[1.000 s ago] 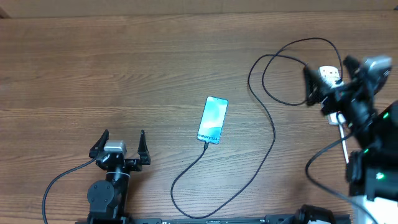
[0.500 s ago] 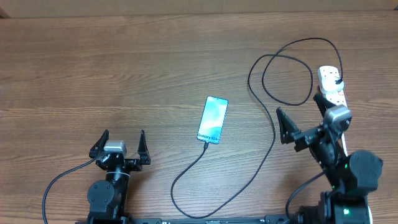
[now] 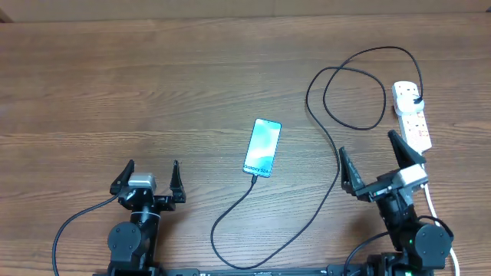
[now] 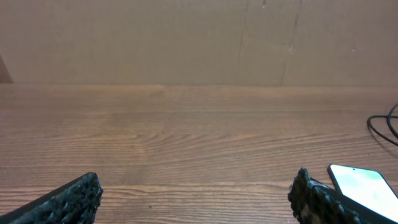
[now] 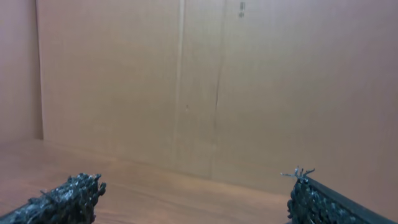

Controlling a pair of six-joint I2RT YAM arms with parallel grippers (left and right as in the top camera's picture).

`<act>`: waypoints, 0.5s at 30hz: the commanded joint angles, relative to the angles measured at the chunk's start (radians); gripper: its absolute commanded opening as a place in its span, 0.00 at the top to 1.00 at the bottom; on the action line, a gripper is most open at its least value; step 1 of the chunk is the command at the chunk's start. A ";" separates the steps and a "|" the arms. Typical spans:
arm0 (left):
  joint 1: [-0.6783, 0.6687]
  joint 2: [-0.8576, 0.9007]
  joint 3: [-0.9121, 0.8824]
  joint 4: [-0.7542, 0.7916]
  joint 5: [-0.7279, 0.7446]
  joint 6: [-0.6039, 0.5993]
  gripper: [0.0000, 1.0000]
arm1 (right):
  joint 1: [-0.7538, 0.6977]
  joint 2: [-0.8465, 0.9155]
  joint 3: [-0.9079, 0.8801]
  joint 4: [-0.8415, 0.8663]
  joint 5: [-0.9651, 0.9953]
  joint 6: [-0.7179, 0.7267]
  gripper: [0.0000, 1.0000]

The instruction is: Plug charger to phone and switch on socket

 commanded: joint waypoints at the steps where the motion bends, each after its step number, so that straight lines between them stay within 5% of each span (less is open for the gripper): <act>1: 0.005 -0.009 -0.003 0.001 0.014 0.014 0.00 | 0.006 -0.074 -0.050 0.046 0.013 -0.006 0.00; 15: 0.005 -0.009 -0.003 0.001 0.014 0.014 0.00 | 0.006 -0.196 -0.118 -0.063 0.035 -0.024 0.00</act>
